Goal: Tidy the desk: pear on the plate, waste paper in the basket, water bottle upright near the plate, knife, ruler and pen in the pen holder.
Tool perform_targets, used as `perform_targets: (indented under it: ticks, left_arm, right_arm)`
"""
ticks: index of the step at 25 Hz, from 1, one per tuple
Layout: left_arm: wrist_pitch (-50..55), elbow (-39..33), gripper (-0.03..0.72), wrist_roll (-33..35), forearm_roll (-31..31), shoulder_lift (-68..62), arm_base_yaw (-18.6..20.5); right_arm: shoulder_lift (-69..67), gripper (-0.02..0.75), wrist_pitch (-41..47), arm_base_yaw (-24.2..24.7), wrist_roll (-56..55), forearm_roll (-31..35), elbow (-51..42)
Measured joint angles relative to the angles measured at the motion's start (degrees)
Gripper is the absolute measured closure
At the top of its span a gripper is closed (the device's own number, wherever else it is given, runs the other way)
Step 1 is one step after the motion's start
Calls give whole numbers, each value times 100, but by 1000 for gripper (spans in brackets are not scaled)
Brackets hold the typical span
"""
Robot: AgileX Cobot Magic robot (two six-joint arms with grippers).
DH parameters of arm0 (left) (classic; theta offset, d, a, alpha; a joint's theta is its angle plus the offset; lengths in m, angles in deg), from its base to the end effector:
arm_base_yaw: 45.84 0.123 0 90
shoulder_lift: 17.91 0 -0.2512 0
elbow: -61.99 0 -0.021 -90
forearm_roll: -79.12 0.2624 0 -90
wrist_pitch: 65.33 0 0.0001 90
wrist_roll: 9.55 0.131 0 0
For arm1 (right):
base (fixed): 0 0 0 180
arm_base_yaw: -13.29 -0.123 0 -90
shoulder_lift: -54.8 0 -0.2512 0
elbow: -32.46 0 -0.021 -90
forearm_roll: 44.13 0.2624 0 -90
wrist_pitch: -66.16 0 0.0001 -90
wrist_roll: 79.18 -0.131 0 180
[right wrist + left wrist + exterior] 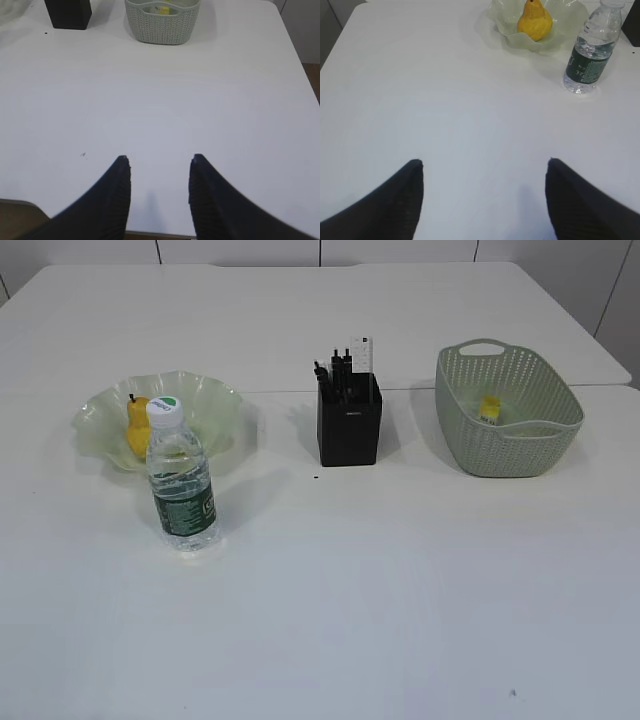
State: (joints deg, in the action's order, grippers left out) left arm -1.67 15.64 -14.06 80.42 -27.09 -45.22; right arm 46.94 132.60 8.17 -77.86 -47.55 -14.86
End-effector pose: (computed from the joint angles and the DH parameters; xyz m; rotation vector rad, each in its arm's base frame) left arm 0.0707 0.0034 0.2649 -0.0950 2.0779 -0.0142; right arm 0.0663 -0.0013 0.2558 -0.1120 2.1183 -0.0329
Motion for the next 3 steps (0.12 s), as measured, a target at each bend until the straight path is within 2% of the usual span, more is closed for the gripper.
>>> perform_targets:
  ticks: [3]
  left_arm:
    - [0, 0, 142, 0, 0, 0, 0]
  right_arm:
    - [0, 443, -4, 0, 0, 0, 0]
